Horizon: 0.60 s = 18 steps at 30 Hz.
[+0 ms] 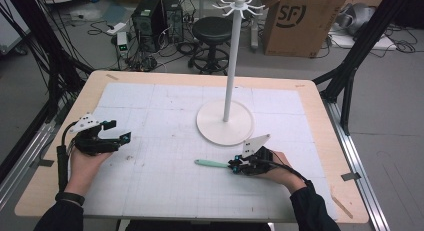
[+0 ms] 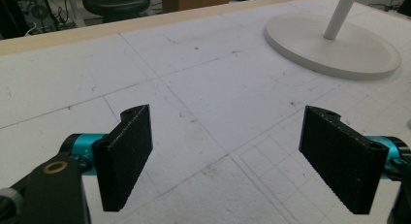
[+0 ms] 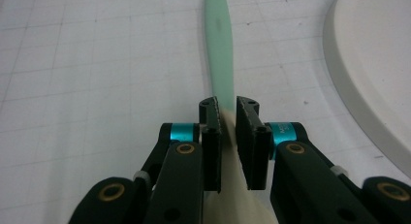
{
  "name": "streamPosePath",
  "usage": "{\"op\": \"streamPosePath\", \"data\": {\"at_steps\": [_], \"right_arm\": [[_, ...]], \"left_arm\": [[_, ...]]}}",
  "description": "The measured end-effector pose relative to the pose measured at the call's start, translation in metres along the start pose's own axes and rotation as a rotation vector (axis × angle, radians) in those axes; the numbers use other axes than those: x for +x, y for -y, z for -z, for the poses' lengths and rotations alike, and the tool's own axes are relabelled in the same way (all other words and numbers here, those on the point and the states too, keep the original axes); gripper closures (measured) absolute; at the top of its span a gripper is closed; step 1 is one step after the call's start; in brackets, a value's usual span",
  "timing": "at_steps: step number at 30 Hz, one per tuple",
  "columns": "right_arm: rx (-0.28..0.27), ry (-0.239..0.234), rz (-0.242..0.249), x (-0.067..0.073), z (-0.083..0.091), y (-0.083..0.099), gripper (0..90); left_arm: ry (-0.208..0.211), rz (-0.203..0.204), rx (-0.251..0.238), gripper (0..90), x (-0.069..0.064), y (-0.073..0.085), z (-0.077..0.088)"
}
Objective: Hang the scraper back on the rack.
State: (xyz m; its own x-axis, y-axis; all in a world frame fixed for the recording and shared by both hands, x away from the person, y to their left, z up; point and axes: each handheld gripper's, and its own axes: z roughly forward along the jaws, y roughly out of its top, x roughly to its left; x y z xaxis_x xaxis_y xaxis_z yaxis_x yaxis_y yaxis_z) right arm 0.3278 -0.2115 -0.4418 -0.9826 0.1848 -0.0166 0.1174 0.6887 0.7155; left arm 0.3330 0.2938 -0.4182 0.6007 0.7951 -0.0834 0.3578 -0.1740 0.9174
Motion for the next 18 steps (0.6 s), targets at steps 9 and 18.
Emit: {"op": "streamPosePath", "data": {"at_steps": [9, 18], "right_arm": [[0.010, 0.014, 0.001, 0.003, -0.003, -0.002, 81.0], [-0.063, 0.043, -0.086, -0.003, 0.014, -0.005, 81.3]], "left_arm": [[0.007, 0.000, 0.007, 20.2, -0.001, 0.001, -0.003], [0.003, 0.004, -0.003, 20.2, 0.000, 0.000, 0.000]]}}
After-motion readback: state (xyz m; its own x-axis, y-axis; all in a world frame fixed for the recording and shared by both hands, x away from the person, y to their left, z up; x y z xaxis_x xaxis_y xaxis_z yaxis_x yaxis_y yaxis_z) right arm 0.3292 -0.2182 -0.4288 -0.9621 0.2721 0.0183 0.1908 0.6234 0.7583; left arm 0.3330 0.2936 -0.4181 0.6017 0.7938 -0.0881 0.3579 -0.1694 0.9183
